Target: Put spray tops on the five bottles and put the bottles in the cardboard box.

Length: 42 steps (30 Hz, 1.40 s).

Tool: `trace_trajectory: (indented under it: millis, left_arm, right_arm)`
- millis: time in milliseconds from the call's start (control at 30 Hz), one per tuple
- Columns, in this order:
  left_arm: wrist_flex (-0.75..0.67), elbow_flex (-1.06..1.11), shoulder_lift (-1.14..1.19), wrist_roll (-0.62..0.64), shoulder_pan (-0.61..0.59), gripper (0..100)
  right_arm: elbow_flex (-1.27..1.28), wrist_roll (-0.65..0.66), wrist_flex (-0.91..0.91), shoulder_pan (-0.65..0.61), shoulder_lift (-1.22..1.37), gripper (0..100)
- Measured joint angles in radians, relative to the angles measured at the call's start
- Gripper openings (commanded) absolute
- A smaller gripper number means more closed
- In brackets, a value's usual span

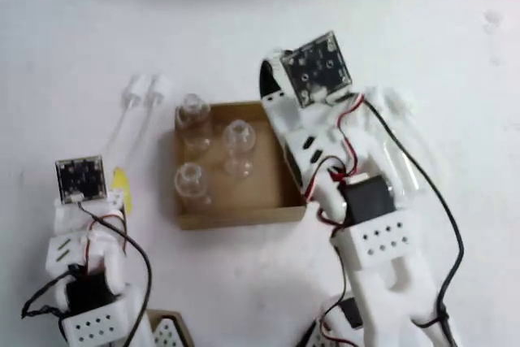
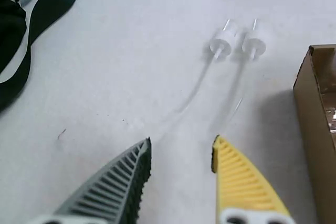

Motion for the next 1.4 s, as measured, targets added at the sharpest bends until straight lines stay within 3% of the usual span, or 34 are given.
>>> trace_trajectory:
  millis: [167, 333, 700, 933, 1400]
  left_arm:
    - [0.000, 0.000, 0.000, 0.000, 0.000, 18]
    - [0.000, 0.000, 0.000, 0.000, 0.000, 18]
    - [0.000, 0.000, 0.000, 0.000, 0.000, 18]
    - [0.000, 0.000, 0.000, 0.000, 0.000, 18]
    - [0.000, 0.000, 0.000, 0.000, 0.000, 18]
  right_arm:
    - [0.195, -0.003, -0.299, 0.003, 0.002, 1.5]
    - [0.345, -0.120, -0.531, 0.003, -0.002, 1.5]
    - [0.476, -0.167, -0.592, 0.012, -0.002, 1.5]
    - [0.585, -0.167, -0.841, 0.037, 0.023, 1.5]
    - [0.594, -0.167, -1.132, 0.038, 0.319, 1.5]
